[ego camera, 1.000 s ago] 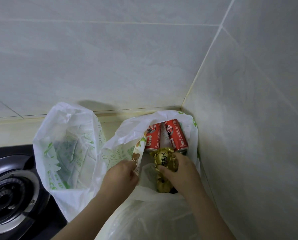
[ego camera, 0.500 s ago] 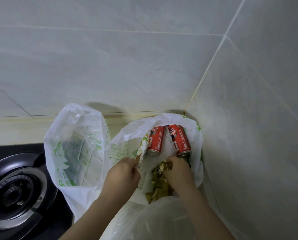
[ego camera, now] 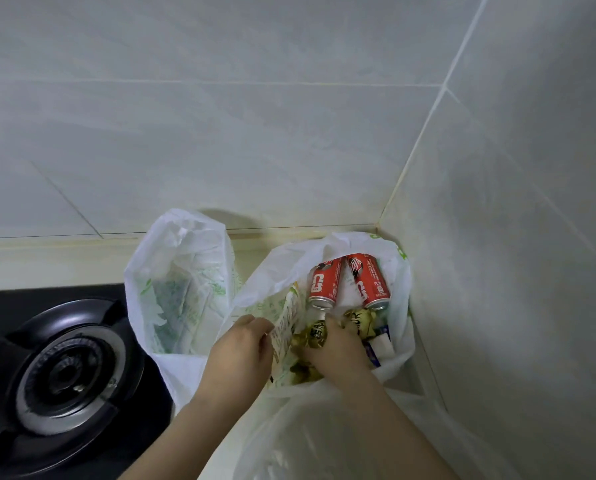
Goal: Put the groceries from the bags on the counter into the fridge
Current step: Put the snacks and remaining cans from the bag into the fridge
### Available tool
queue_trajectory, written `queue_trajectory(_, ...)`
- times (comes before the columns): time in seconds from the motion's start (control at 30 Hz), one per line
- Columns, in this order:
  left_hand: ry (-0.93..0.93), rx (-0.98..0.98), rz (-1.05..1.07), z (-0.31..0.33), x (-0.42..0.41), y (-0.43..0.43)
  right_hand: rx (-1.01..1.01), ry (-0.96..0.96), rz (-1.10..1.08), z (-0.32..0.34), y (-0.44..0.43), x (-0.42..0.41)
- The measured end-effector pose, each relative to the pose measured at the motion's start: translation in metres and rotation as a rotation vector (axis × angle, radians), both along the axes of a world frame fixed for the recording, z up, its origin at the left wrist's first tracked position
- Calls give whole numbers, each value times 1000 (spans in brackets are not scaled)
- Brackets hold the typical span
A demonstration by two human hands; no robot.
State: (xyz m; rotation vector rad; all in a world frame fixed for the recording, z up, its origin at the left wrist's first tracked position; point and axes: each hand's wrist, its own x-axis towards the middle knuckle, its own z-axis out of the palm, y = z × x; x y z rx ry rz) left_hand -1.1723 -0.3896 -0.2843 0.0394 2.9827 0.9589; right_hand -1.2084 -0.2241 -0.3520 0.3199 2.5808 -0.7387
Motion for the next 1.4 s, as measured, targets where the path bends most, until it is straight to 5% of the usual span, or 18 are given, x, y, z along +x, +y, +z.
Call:
queue_trajectory(0.17,-9,-28,7,3,3,-5,71,-24,0,-6,-9,-7)
queue_trajectory(0.43,-200,-20,-46,-1,4,-3,-243,208,-234,18,9,12)
queue_trajectory(0.63,31,98,-4,13,14,-3,-413,324,-364,49,19,36)
queue_trajectory(0.9,295,489,88,77,40,2,-520,549,-456,118,19,75)
queue_trajectory(1.13,260,686,196,142,63,-1,-648,662,-304,176,14,81)
queue_trajectory(1.4,426,631,439,179,112,-28,-871,614,35,228,-20,77)
